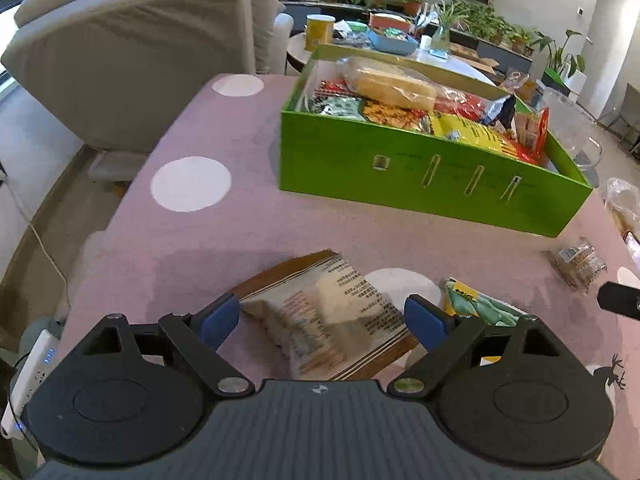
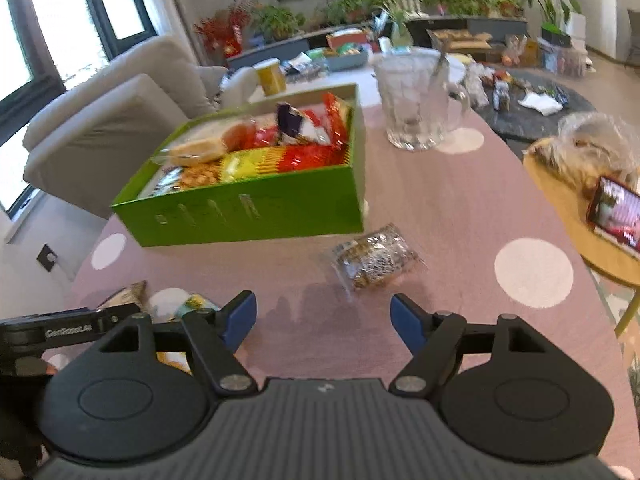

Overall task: Organize snacks
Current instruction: 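Grasp QR-code cracker pack with right gripper while left gripper grasps beige pack, then carry both packs over the green box and open both grippers to drop them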

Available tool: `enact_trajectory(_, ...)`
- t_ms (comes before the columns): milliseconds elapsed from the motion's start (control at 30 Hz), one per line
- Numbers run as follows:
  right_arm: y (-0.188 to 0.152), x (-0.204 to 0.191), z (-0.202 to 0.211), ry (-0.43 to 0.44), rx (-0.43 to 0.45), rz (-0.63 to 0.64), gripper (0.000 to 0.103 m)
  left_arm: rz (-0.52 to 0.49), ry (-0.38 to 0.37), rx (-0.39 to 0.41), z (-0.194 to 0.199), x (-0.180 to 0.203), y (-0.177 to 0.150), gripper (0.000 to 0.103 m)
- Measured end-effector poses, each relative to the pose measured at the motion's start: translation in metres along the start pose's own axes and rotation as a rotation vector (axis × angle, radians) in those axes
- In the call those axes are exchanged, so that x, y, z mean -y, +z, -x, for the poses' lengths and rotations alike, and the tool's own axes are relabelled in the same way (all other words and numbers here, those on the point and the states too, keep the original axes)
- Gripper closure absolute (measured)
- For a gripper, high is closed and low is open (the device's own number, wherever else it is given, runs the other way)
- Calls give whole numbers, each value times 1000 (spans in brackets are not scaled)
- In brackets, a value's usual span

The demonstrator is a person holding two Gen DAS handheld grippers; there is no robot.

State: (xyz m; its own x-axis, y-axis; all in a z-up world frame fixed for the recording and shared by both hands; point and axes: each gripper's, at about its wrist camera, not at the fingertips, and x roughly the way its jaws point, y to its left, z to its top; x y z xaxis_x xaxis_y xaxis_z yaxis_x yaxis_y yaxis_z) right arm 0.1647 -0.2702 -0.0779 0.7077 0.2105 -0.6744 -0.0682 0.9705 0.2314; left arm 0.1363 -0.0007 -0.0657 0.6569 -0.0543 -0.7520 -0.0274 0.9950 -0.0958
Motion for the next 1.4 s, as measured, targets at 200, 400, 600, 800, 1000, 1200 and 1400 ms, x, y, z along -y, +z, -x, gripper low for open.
enact_trajectory(200, 12, 17, -21, -23, -41, -120, 40, -47, -13, -10, -13, 9, 4, 14)
enact_trajectory(400, 28, 24, -40, -81, -65, -225, 40, -132, -9, 17, -17, 17, 2, 24)
enact_trajectory(600, 37, 15, -57, -108, -94, -262, 40, -178, -1, 47, -12, 11, -7, 24)
enact_trajectory(800, 34, 1, -64, -181, -76, -159, 41, -175, -7, 60, -13, 7, -8, 24)
enact_trajectory(1000, 29, 12, -56, -176, -51, -138, 57, -192, -31, 100, -10, 7, -11, 47)
enact_trajectory(1200, 21, 15, -37, -115, -52, -147, 62, -163, -35, 111, 2, 0, -18, 48)
enact_trajectory(1400, 20, -2, -17, -77, -15, -111, 62, -149, -41, 165, 27, -5, -18, 48)
